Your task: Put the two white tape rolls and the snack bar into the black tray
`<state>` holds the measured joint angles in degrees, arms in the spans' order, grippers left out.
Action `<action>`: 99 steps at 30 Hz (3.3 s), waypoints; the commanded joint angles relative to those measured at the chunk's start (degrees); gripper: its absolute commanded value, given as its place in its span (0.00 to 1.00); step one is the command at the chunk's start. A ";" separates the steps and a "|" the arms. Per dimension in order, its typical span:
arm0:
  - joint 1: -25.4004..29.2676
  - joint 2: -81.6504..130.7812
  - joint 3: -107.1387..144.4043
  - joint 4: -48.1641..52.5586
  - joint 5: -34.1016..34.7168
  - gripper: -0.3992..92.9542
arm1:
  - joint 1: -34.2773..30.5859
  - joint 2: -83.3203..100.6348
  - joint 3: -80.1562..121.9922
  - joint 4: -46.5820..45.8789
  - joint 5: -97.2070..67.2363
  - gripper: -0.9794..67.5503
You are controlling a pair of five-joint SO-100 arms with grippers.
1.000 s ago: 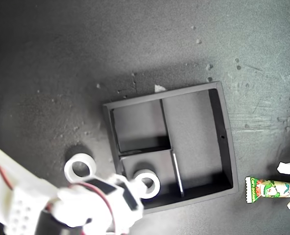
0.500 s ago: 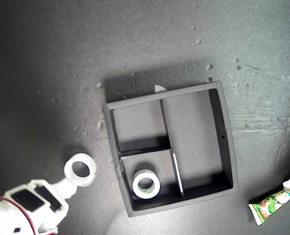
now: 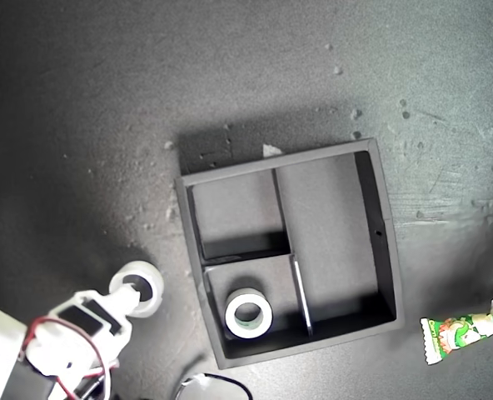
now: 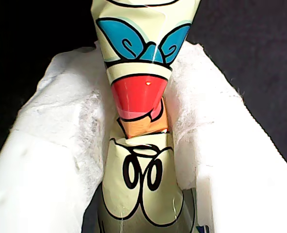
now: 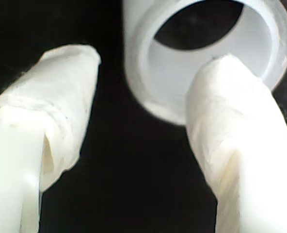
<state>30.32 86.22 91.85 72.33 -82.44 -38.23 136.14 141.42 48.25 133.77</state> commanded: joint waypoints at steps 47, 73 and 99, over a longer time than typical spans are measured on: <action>-24.08 18.63 -7.82 4.04 29.62 0.00 | 32.08 -16.88 -35.77 3.87 -111.53 0.00; -22.50 -33.66 -78.93 32.78 31.73 0.00 | 28.21 -59.77 -81.04 27.60 -123.84 0.46; -29.00 20.83 -11.87 23.20 22.06 0.00 | 38.67 -39.38 -100.37 54.84 -70.05 0.01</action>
<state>4.04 83.41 56.51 102.83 -58.89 -1.23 84.38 28.83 102.13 48.52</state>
